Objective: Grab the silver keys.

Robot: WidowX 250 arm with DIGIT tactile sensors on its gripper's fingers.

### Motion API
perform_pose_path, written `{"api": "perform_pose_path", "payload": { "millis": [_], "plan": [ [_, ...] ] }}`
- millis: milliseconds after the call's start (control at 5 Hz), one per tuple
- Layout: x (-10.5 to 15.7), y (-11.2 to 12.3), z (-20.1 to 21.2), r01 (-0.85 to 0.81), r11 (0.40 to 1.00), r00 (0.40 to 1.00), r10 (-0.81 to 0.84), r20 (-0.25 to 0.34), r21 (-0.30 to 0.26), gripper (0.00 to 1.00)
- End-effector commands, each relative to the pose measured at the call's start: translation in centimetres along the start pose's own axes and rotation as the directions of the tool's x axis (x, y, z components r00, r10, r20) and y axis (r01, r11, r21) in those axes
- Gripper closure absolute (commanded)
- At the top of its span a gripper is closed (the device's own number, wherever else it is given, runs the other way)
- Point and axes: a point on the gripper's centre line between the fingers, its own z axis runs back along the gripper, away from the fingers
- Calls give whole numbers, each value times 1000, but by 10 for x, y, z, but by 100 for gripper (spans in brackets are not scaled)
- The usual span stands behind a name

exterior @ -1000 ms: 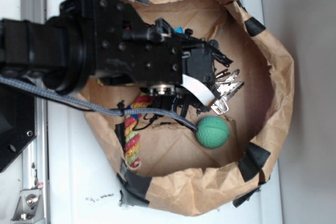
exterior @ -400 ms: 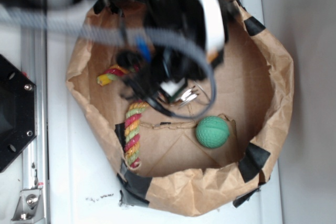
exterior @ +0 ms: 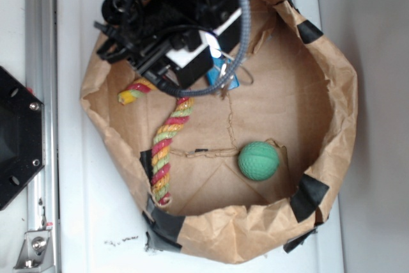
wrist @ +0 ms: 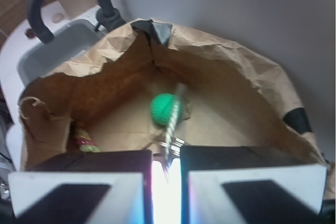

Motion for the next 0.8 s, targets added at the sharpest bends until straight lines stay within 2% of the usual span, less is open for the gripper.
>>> {"api": "perform_pose_path", "payload": {
  "millis": [0,200,400,600],
  "plan": [
    [10,-19,-1,60,990,996,-52,-65,127,100],
    [4,-43,-24,172,974,948,-123,-292,147,100],
    [3,-41,-20,162,979,955,-124,-268,125,100],
    [4,-37,-21,141,980,957,-99,-274,139,100]
  ]
}}
